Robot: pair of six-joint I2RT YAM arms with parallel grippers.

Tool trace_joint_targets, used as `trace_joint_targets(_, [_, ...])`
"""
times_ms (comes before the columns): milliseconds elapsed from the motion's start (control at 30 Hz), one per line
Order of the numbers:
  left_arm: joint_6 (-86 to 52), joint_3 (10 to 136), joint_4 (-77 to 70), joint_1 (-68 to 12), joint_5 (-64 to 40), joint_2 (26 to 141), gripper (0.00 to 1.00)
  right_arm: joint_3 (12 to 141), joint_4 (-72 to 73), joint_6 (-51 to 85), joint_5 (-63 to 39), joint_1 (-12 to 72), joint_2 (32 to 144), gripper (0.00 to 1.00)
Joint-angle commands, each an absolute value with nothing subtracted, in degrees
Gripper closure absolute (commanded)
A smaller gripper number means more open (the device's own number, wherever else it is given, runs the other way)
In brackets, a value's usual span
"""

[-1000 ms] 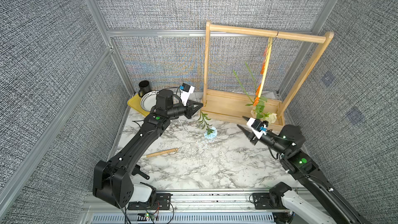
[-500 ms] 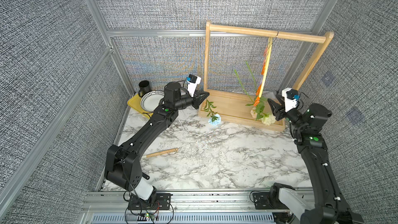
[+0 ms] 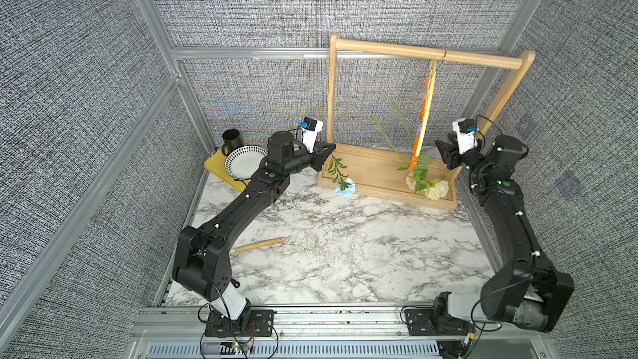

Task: Dry the flowers on a clothes hanger
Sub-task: Open the clamp at the hanger.

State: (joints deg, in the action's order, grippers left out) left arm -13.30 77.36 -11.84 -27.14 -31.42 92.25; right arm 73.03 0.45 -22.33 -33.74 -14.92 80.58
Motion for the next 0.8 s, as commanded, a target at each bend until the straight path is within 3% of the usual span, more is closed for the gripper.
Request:
trace_joint_targets(0, [-12.36,77.95,-12.57,-27.07,-30.22,92.55,0.98,77.34,-6.21,-30.74,-34.90,-14.77,84.32,0.54])
trace_joint_targets(500, [-12.52,77.34,-12.22,-27.07,-30.93,92.93,0.98,93.58,-22.80,-48.90,-45.64,-13.01,96.74,0.47])
trace_joint_targets(767, [-12.56,76.88,-12.26,-27.08,-30.70,93.06,0.98,100.08,-26.76,-52.04,-48.60,-11.21,101.86,0.47])
